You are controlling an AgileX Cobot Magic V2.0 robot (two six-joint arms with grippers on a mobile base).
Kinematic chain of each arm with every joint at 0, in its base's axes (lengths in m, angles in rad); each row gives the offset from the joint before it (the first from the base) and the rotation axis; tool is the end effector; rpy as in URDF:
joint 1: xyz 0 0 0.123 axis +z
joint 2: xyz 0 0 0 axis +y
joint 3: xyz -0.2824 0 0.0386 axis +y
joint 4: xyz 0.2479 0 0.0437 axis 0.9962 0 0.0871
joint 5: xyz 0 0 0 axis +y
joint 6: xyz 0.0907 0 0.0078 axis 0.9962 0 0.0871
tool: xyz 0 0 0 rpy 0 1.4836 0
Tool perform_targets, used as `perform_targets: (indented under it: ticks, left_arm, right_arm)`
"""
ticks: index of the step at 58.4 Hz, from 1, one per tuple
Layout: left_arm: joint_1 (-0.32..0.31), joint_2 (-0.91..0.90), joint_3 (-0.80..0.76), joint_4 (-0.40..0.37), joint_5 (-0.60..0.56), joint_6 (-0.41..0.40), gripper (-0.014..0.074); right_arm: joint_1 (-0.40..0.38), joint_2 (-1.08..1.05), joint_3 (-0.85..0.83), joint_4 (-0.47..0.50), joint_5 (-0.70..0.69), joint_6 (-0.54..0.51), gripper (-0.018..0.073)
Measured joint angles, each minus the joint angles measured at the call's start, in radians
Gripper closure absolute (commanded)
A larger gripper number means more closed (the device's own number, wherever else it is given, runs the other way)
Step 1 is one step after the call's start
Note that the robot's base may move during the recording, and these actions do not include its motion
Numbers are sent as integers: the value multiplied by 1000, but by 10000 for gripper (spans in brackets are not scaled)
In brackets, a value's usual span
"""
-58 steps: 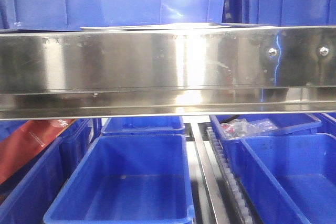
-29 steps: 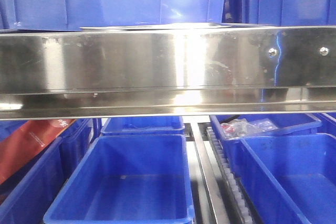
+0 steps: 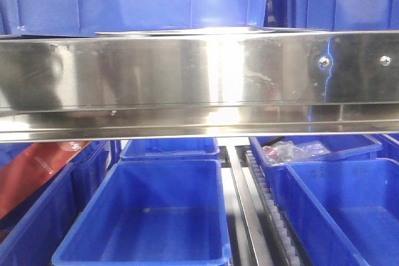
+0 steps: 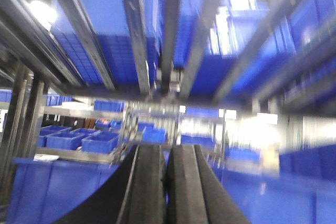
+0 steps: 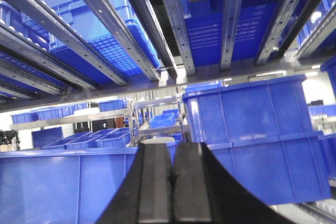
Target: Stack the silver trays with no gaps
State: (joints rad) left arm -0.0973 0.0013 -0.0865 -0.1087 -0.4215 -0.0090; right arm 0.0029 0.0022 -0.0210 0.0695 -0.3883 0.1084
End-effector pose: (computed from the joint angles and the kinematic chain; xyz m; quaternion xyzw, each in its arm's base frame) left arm 0.0367 0.0005 0.2772 -0.0222 0.4700 -0.0801 0.8787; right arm 0.0449 -0.0023 0.2536 0.0548 0.5101 0.0686 0.8556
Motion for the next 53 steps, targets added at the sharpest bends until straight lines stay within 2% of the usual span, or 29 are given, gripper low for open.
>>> perform_targets:
  ticks: [6,10,19,24,30,33,40,45,53]
  left_arm:
    - [0,-2,-108,-89,61,0,602]
    - [0,-1,-202,-96,196,0,602]
    - [0,84,-437,-2,547,9,602]
    - [0,185,-552,84,667,9,602]
    - [0,318,-676,151,732,9,602]
    - [0,377,-729,155,743,9,602]
    - [0,502,-842,101,747,9,602]
    - [0,575,-898,62,766,9,602]
    - [-11,717,-992,40,919,23,602]
  right_arm:
    - [0,-2,-110,0,124,5,619]
    - [0,-2,-225,0,251,5,619]
    - [0,95,-477,-10,458,5,619]
    - [0,197,-604,-10,540,5,619]
    - [0,362,-777,-12,647,5,619]
    - [0,437,-858,-12,721,5,619]
    - [0,625,-1059,22,913,5,619]
    - [0,747,-1181,69,1076,-32,622]
    - [4,944,-1346,174,1297,-126,627]
